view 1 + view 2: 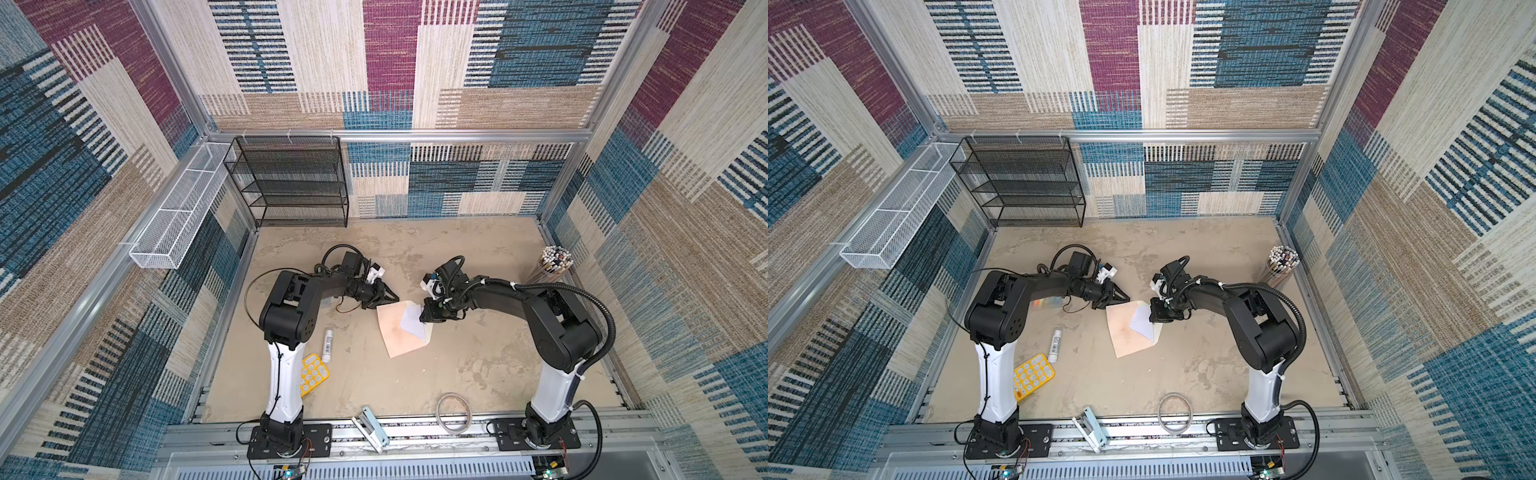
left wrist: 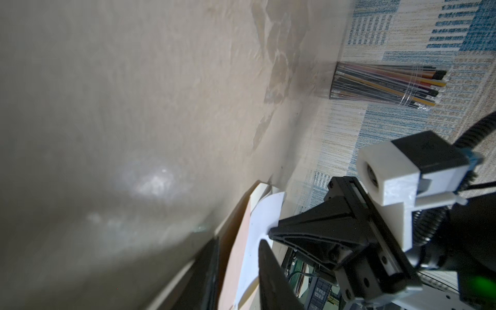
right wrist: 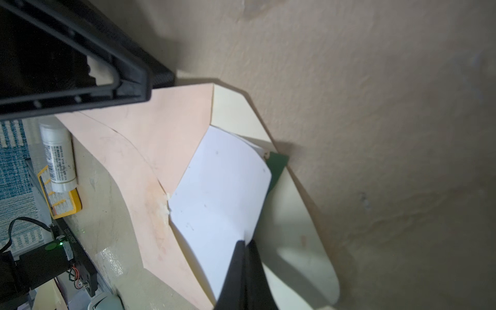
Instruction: Place the letter into the envelope and seal it
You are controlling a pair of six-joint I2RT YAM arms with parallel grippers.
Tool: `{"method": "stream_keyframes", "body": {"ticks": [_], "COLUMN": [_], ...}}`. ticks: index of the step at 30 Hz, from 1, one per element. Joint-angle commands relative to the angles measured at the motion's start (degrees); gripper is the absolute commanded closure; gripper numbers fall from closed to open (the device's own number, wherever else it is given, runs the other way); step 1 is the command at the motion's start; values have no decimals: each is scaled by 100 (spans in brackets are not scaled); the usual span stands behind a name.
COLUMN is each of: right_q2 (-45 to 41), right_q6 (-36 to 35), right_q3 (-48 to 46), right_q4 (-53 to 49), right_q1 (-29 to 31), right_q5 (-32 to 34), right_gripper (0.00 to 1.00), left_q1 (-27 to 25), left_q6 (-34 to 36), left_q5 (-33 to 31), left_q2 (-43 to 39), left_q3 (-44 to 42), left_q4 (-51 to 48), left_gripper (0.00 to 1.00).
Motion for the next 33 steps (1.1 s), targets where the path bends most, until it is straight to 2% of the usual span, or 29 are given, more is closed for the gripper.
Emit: {"method": "stream_keyframes", "body": {"ticks": [1,7,14,21,33], "right_q2": [-46,-34,3,25,239], "right_q6": [-82,-107,-144,-205,-248], "right_q3": [-14,-15,25,73,212], "right_q4": [30,22,4,-22,50], "right_q1": [14,14,14,14,49], "right_q5": [-106,-125,-136,-170,-351], "right_gripper": [100,100,100,100,100], "left_q1": [-41,-153,-204,-204,-235], "left_q6": [146,371,591,550,530], "left_q5": [101,104,37,-8,45], "left_q2": [87,260,352,429,499], "left_q3": [145,426,637,694,717], "left_q4": [-219,-648,-1007,-992,-901], "left_gripper": [71,71,82,87,84]}}
